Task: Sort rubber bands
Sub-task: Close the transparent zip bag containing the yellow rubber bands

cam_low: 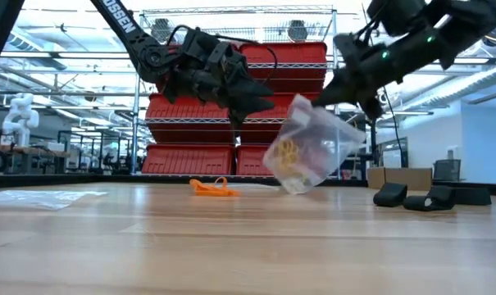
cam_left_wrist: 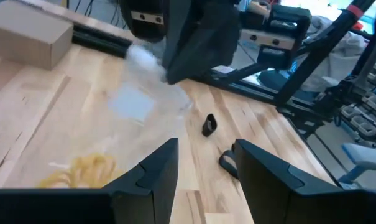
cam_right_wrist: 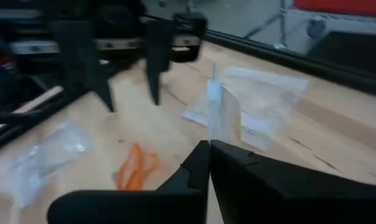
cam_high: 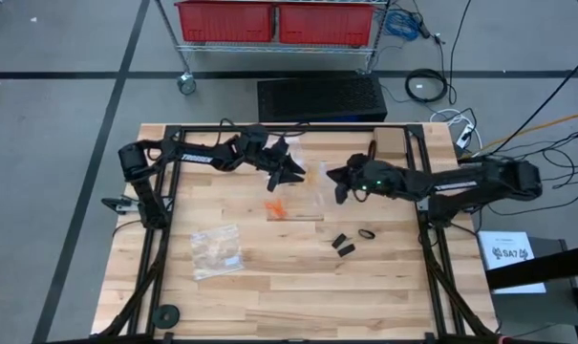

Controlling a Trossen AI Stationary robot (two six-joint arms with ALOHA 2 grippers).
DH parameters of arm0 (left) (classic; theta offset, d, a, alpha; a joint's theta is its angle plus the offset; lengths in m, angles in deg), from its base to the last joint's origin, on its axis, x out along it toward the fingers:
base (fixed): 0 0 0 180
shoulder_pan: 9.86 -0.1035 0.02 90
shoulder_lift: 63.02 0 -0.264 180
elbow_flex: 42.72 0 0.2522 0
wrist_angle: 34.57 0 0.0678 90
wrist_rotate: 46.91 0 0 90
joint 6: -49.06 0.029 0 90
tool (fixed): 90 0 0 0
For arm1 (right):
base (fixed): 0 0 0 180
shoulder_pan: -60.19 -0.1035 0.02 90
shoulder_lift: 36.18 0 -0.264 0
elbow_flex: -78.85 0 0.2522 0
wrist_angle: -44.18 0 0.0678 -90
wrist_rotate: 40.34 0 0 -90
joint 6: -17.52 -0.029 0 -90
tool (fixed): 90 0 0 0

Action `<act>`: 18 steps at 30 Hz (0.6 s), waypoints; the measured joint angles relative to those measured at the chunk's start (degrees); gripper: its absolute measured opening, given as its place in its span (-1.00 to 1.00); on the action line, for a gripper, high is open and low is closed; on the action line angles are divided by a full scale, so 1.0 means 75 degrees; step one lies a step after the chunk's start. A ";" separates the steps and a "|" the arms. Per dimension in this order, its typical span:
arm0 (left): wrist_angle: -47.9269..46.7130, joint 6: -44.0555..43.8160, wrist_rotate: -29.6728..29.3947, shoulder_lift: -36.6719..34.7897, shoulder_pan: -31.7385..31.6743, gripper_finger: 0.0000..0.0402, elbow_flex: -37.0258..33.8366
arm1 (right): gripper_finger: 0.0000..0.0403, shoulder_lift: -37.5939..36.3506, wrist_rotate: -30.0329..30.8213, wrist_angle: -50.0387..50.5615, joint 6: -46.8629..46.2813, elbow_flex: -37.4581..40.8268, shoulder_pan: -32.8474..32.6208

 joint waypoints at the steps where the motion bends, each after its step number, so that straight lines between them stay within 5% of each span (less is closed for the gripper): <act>1: 0.0065 0.0004 0.0002 0.0000 0.0011 -0.18 0.0000 | -1.00 -0.0140 -0.0043 0.0091 0.0100 0.0000 -0.0055; 18: -0.0136 0.0604 -0.0020 0.0000 0.0516 -0.18 0.0442 | -1.00 -0.0522 -0.0802 0.0542 0.0450 -0.0006 -0.0605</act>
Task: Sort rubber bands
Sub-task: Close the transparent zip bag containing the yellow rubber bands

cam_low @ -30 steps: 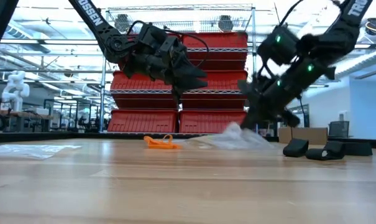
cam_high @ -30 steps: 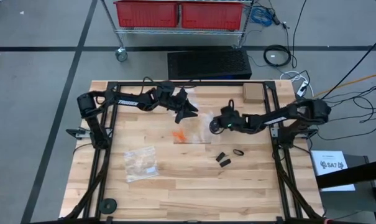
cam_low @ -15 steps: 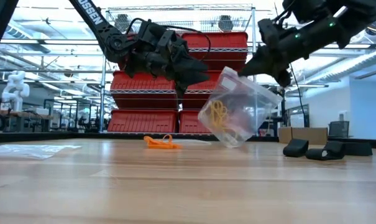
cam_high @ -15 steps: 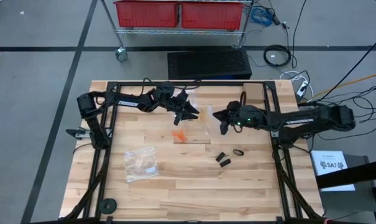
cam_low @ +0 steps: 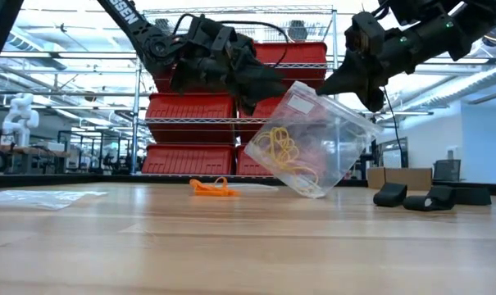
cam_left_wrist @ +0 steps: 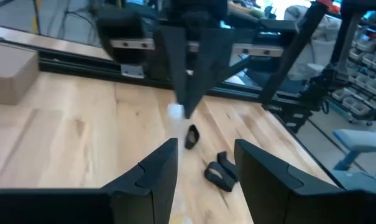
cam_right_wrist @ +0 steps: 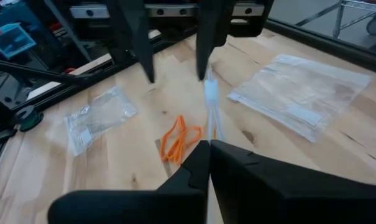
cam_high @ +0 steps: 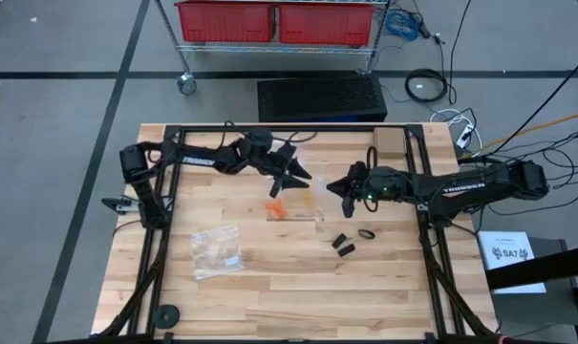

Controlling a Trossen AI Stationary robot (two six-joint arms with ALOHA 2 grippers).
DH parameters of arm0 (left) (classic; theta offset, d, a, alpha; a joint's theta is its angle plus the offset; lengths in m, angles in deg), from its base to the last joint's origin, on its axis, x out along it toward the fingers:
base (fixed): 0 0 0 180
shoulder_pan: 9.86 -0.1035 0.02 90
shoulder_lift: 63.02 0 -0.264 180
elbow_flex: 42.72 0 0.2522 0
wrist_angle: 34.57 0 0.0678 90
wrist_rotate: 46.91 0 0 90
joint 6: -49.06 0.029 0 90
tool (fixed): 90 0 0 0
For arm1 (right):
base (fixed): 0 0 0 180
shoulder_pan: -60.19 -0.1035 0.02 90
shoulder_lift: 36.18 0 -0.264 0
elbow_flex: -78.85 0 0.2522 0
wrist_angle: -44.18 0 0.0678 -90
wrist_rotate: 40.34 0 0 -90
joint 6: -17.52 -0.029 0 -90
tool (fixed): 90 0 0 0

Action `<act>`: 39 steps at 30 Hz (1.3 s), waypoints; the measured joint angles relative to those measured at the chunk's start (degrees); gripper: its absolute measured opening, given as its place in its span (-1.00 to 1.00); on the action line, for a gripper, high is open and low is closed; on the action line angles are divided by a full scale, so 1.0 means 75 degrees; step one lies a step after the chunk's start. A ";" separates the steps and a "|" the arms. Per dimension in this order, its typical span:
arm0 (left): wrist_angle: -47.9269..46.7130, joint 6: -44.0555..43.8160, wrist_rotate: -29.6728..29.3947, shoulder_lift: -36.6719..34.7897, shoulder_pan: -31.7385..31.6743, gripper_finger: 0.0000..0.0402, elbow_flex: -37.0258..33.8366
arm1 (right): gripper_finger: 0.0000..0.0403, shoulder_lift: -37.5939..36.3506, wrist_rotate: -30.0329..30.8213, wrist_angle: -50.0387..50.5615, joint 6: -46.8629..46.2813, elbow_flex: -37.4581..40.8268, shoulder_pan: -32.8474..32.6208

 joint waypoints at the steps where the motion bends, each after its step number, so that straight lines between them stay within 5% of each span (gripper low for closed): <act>1: -0.0120 0.0009 -0.0009 0.0000 0.0038 -0.18 0.0073 | -1.00 0.0000 0.0000 0.0000 0.0001 0.0000 0.0000; 13: -0.1517 0.0472 -0.0856 0.0003 0.0090 -0.18 0.0614 | -1.00 -0.0003 -0.0154 -0.0020 0.0009 -0.0003 0.0000; 28: -0.1467 0.0596 -0.0889 0.0003 0.0043 -0.18 0.0618 | -1.00 -0.0003 -0.0335 -0.0040 0.0054 -0.0006 0.0000; 39: -0.1346 0.0806 -0.0872 0.0003 0.0242 -0.46 0.0624 | -1.00 -0.0003 -0.0361 -0.0040 0.0049 -0.0006 0.0000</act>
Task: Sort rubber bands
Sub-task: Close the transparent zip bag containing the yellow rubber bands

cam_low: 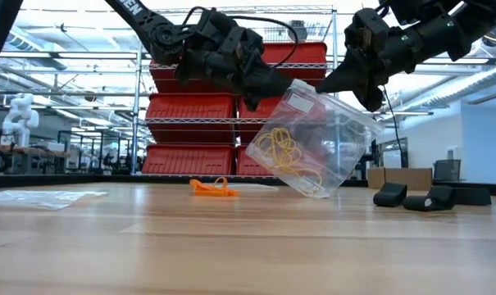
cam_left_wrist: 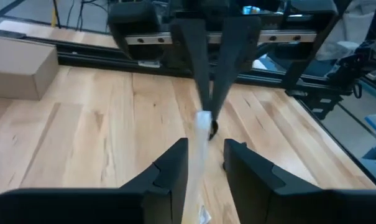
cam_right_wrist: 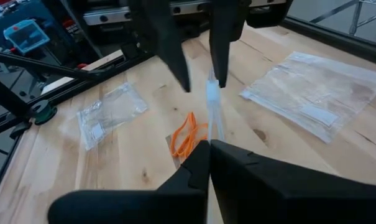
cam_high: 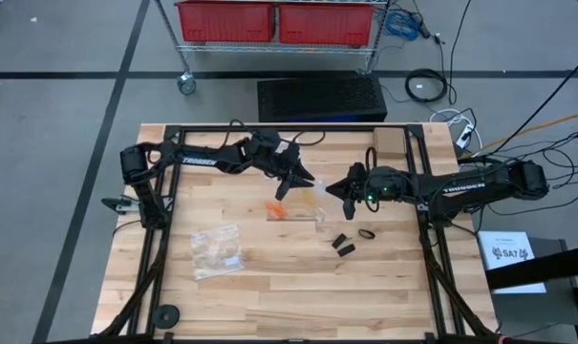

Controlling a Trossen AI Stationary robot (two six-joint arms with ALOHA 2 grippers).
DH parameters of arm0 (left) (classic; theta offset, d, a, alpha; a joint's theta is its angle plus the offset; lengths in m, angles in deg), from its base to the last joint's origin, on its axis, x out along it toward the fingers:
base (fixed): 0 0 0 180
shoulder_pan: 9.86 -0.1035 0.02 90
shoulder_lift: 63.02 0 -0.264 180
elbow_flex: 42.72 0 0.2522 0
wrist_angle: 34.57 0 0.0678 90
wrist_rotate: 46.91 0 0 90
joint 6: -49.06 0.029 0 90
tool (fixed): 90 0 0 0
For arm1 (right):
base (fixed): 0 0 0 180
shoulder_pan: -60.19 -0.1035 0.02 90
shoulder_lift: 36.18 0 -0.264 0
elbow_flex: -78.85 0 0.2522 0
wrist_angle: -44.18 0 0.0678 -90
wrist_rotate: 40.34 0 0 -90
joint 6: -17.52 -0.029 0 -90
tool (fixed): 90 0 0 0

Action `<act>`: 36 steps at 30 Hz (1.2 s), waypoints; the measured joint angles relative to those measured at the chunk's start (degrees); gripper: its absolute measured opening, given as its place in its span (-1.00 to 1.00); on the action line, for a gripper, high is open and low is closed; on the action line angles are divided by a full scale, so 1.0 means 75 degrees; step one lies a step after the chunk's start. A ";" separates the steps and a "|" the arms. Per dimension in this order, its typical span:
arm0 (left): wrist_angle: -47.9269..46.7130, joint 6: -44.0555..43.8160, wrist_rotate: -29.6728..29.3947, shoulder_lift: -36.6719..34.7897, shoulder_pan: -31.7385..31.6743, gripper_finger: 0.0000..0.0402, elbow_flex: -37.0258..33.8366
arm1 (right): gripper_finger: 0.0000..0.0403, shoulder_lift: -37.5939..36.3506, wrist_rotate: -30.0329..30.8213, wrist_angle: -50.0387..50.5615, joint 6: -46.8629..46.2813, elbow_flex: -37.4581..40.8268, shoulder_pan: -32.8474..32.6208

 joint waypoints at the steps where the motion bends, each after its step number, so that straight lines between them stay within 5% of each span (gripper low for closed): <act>1: 0.0004 -0.0001 -0.0002 0.0000 -0.0004 -0.48 0.0000 | -1.00 0.0000 -0.0001 0.0000 -0.0001 0.0000 0.0000; 25: 0.0269 0.0558 -0.0031 0.0000 0.0104 -0.96 0.0006 | -1.00 -0.0003 -0.0042 0.0003 -0.0050 0.0000 0.0000; 36: 0.0193 0.0585 -0.0318 0.0000 0.0110 -0.99 0.0006 | -0.88 -0.0003 -0.0206 -0.0291 -0.0268 0.0000 0.0004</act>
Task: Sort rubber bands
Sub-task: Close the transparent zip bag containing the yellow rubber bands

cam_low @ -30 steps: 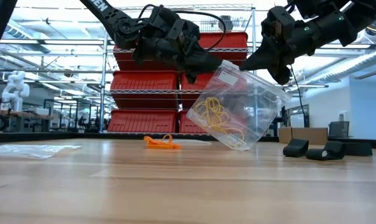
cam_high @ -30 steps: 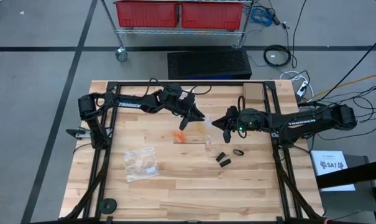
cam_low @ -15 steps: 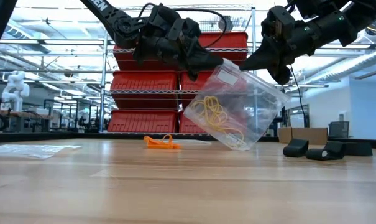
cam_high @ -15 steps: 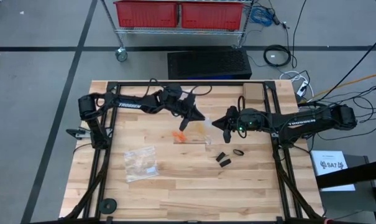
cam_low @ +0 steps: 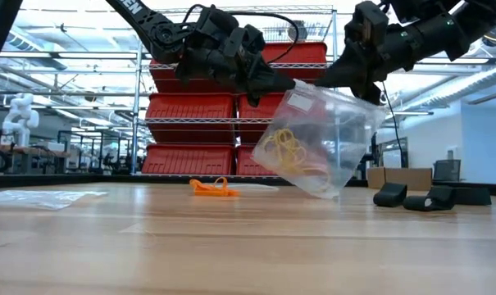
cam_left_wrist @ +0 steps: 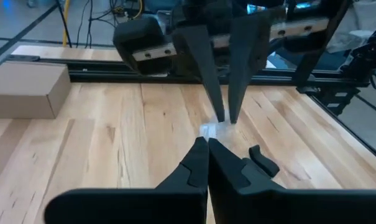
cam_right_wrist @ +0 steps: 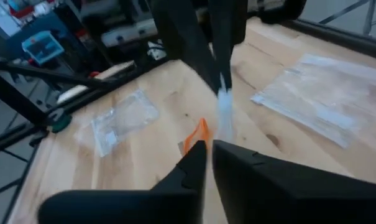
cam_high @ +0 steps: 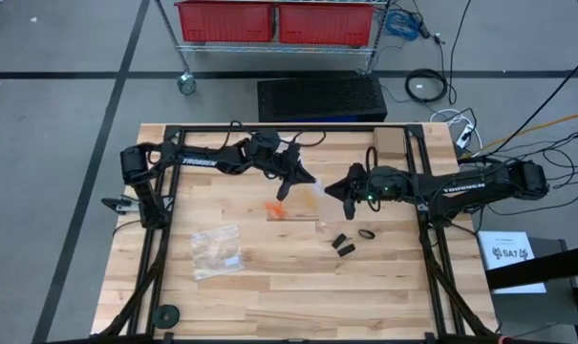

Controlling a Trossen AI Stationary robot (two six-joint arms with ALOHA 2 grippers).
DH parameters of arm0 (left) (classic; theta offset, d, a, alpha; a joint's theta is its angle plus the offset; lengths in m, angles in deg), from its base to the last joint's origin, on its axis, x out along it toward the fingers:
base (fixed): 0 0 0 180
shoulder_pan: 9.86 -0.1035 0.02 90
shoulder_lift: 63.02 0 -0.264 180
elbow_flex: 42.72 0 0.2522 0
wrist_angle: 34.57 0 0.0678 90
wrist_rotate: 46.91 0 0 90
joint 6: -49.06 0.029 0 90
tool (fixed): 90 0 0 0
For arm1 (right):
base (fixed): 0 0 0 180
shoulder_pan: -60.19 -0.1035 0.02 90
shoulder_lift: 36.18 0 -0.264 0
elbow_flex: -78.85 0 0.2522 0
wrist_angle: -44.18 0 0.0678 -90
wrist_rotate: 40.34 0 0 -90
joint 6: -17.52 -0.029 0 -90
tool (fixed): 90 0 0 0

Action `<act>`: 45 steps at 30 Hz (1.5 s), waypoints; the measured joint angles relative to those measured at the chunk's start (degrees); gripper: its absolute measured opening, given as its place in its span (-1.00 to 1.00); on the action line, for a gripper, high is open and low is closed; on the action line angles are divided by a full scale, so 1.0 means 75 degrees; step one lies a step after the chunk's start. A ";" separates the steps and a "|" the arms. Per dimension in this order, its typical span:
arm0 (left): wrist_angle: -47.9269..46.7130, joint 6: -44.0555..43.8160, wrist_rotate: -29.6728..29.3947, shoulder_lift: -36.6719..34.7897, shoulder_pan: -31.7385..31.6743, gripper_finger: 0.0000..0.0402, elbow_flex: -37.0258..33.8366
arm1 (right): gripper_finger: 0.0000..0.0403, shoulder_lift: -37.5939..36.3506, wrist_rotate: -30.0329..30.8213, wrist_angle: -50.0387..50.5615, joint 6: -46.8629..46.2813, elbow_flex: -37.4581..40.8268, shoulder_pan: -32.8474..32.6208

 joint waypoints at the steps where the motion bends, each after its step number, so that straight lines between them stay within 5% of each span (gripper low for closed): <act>1: -0.0025 0.0000 -0.0003 0.0000 0.0003 -0.99 0.0000 | -0.84 0.0000 0.0002 -0.0025 0.0006 -0.0007 0.0014; 8: -0.0017 0.0000 -0.0003 0.0000 0.0017 -0.99 0.0000 | -0.50 0.0028 0.0200 0.0355 0.0889 -0.0617 0.0057; 13: 0.0001 -0.0003 -0.0003 0.0000 0.0038 -1.00 0.0000 | -0.45 0.0412 0.0249 0.1167 0.1460 -0.1232 0.0199; 29: 0.0012 -0.0006 -0.0053 0.0000 0.0029 -1.00 0.0000 | -0.95 0.1195 0.0188 0.2726 0.1794 -0.2326 0.0319; 45: -0.0012 -0.0055 -0.0235 0.0009 -0.0241 -1.00 -0.0003 | -0.96 0.1189 0.0205 0.3808 0.1528 -0.2342 0.0316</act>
